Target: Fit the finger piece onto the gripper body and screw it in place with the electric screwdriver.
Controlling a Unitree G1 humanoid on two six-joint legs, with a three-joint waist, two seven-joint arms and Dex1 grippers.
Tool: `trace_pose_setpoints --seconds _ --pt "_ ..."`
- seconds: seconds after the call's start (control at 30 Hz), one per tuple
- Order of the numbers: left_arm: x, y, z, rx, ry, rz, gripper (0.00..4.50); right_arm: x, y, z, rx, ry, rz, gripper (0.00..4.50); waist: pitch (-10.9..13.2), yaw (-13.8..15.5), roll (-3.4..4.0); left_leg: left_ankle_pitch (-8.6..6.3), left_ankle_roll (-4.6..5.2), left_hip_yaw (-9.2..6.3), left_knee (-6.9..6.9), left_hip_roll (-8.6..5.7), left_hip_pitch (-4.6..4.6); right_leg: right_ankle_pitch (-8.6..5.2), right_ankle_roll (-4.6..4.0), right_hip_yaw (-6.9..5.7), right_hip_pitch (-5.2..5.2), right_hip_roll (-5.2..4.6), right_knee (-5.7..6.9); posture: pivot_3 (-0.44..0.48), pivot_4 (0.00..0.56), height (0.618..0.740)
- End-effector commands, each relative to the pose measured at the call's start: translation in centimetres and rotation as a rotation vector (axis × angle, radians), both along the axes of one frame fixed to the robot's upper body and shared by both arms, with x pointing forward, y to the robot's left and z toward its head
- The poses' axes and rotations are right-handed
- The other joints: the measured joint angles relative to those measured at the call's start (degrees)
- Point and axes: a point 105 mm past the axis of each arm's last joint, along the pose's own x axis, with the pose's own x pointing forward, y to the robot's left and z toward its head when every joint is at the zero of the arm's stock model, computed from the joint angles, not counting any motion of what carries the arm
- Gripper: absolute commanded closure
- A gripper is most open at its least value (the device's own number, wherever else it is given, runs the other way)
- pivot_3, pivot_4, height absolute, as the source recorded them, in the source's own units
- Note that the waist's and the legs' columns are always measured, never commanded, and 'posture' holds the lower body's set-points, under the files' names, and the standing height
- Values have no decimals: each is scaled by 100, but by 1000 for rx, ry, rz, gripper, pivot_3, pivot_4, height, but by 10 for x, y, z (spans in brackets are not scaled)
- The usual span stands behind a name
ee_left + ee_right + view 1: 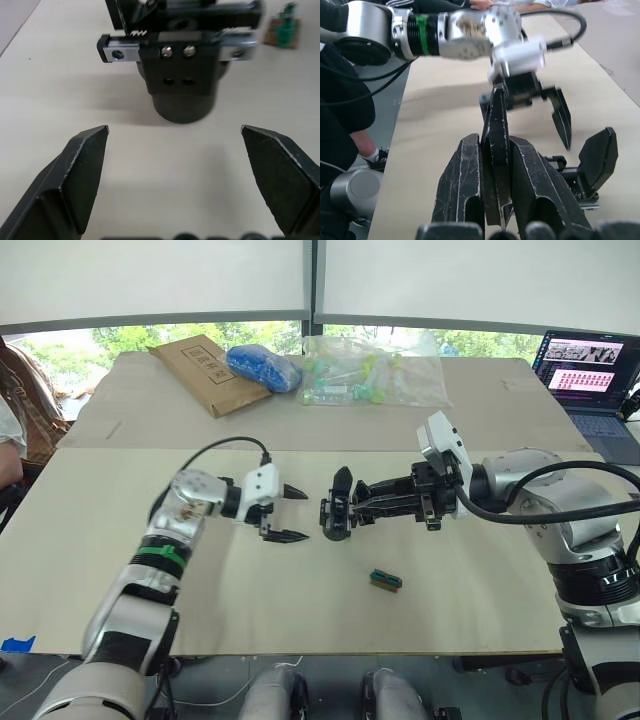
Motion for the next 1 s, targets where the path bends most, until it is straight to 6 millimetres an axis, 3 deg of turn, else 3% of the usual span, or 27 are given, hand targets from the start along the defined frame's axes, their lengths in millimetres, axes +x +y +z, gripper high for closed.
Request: trace_pose_setpoints --seconds 0.03,0.23,0.33,0.43,0.8,1.0 --pt "8 -17 6 -53 -30 17 0 -7 2 10 17 -67 24 4179 1 7 -2 0 1 -1 0 0 0 0 0 0 0 0 0 0 150 732" --pt "9 -37 -1 -121 13 22 0 -9 1 4 19 -73 13 4179 1 7 -2 -2 4 -4 2 2 -2 1 -1 -1 -1 -2 0 0 150 732" --pt "6 -43 -1 -151 34 2 819 -9 1 -1 35 -96 28 4179 1 14 -3 -2 6 -5 4 1 -3 1 -1 -3 0 -3 0 0 150 732" --pt "4 -44 -2 -144 35 -14 2168 -7 6 -5 76 -128 61 4179 2 7 -3 -3 7 -5 7 2 -2 1 -1 -2 0 -3 0 0 150 732" --pt "1 -43 -8 -120 28 -32 2162 24 23 -23 136 -149 94 4179 2 -22 -3 -3 8 -5 4 0 -3 2 0 -6 3 -1 8 0 150 732" --pt "-1 -42 -8 -113 19 -36 2162 28 24 -34 131 -120 111 4179 2 -30 -3 -2 8 -5 3 0 -2 2 0 -6 4 0 11 0 150 732"
